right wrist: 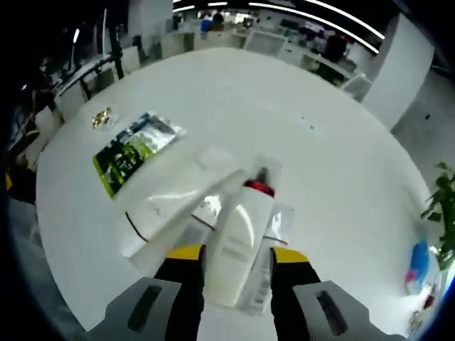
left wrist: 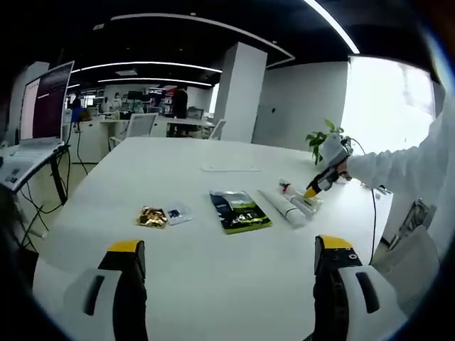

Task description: Arrange the skincare products in the storage area until every visible bottle or jar stands upright without overlapping.

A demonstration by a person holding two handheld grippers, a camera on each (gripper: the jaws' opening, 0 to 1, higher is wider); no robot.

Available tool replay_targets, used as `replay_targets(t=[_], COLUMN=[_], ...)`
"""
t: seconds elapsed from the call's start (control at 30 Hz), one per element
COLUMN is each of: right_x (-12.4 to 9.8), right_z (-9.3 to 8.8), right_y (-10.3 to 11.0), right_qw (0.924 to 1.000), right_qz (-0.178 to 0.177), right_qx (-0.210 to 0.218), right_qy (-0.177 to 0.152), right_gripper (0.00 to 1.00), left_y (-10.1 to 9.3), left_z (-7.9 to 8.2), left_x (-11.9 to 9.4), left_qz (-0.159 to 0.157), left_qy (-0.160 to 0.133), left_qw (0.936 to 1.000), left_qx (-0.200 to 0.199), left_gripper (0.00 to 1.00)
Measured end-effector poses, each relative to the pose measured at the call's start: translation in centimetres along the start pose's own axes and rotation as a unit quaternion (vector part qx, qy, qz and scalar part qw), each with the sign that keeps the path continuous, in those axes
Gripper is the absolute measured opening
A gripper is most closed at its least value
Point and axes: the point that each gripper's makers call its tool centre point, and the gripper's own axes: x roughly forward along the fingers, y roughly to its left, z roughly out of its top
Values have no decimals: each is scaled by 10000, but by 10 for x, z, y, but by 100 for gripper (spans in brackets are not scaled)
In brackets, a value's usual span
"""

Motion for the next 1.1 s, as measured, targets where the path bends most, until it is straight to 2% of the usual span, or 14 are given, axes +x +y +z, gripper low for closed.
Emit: replay_targets(t=[0.3, 0.47, 0.63, 0.83, 1.1], right_x=[13, 22, 25, 24, 27], right_z=[2, 1, 0, -5, -10], right_y=[2, 1, -1, 6, 6], right_qw=[9995, 9975, 9967, 9950, 9913], right_qz=[109, 331, 333, 545, 439], right_qx=[-58, 90, 110, 217, 55], right_qy=[304, 617, 733, 814, 1242], right_gripper=[27, 28, 26, 26, 26], left_y=[1, 2, 1, 1, 0], left_z=[-1, -3, -3, -4, -6], left_x=[0, 1, 1, 1, 2], left_qz=[-18, -13, -25, -38, -49], left_qy=[18, 38, 56, 73, 123], left_qw=[10000, 9999, 9999, 9999, 9998], left_qx=[-67, -117, -124, -131, -115], left_gripper=[93, 92, 92, 91, 91])
